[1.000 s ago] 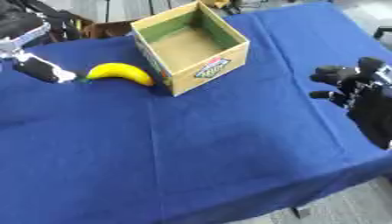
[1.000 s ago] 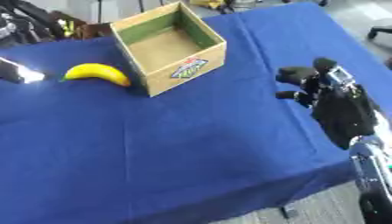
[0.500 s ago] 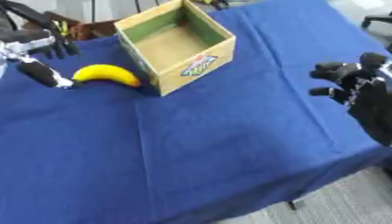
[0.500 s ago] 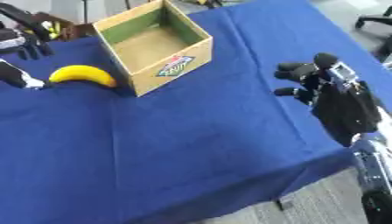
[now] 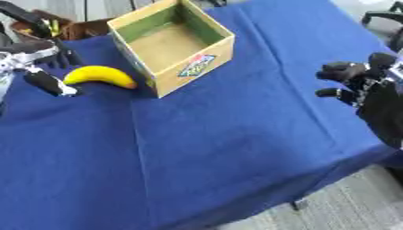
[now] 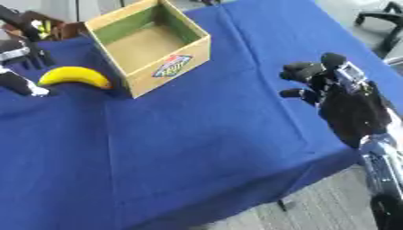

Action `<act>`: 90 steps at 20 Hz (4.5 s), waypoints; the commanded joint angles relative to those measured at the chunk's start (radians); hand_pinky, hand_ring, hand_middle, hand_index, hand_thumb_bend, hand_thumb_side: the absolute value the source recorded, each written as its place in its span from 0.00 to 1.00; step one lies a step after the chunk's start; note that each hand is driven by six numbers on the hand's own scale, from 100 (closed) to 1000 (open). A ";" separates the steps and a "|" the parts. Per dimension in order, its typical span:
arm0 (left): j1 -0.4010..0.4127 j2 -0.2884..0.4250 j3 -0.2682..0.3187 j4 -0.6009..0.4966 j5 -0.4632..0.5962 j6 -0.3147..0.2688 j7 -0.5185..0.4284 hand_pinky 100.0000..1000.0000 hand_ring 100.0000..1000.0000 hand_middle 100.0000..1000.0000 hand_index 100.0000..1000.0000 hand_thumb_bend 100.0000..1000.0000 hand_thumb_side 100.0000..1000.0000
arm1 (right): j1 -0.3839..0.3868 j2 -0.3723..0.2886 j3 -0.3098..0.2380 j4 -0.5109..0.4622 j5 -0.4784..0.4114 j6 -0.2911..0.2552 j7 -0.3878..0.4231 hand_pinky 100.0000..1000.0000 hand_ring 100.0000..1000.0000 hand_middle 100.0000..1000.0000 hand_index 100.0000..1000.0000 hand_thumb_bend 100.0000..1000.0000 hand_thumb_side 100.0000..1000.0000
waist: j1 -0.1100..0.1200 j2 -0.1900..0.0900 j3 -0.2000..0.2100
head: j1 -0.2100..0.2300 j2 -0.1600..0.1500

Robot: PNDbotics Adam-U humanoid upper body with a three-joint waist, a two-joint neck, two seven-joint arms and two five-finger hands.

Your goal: Pick up objects on the table and place them in the box.

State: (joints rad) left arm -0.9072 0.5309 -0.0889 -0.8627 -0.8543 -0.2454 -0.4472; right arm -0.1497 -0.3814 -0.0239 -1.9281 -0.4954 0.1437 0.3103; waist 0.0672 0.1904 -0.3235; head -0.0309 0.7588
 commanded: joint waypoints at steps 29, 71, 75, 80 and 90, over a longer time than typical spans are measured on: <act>-0.012 -0.005 0.017 0.025 -0.045 -0.001 0.106 0.58 0.56 0.58 0.72 0.37 0.13 | -0.029 -0.006 0.005 -0.020 0.007 0.008 0.021 0.71 0.84 0.73 0.55 0.00 0.75 | 0.013 0.016 -0.048 | 0.001 -0.019; -0.001 -0.003 0.012 -0.001 -0.037 0.043 0.067 0.45 0.44 0.48 0.63 0.37 0.13 | -0.018 -0.009 0.002 -0.016 -0.001 0.009 0.024 0.72 0.84 0.73 0.55 0.00 0.75 | 0.007 -0.005 -0.041 | -0.025 -0.021; 0.001 -0.009 0.015 0.009 -0.067 0.059 0.087 0.44 0.43 0.47 0.62 0.32 0.11 | -0.019 -0.006 0.002 -0.017 0.005 0.009 0.026 0.72 0.84 0.73 0.55 0.00 0.75 | 0.009 0.004 -0.042 | -0.026 -0.022; 0.002 -0.015 0.014 0.019 -0.079 0.061 0.100 0.42 0.41 0.45 0.60 0.30 0.10 | -0.022 -0.001 0.003 -0.017 0.013 0.010 0.029 0.72 0.85 0.73 0.55 0.00 0.75 | 0.012 0.014 -0.043 | -0.028 -0.019; 0.003 -0.017 0.016 0.025 -0.056 0.058 0.091 0.25 0.25 0.31 0.42 0.19 0.07 | -0.022 0.000 0.002 -0.016 0.017 0.011 0.031 0.72 0.85 0.73 0.55 0.00 0.75 | 0.014 0.015 -0.044 | -0.031 -0.018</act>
State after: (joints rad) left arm -0.8911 0.5002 -0.0775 -0.8383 -0.9135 -0.1857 -0.3504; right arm -0.1602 -0.3713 -0.0175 -1.9279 -0.4807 0.1557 0.3386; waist 0.0855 0.2189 -0.3672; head -0.0597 0.7455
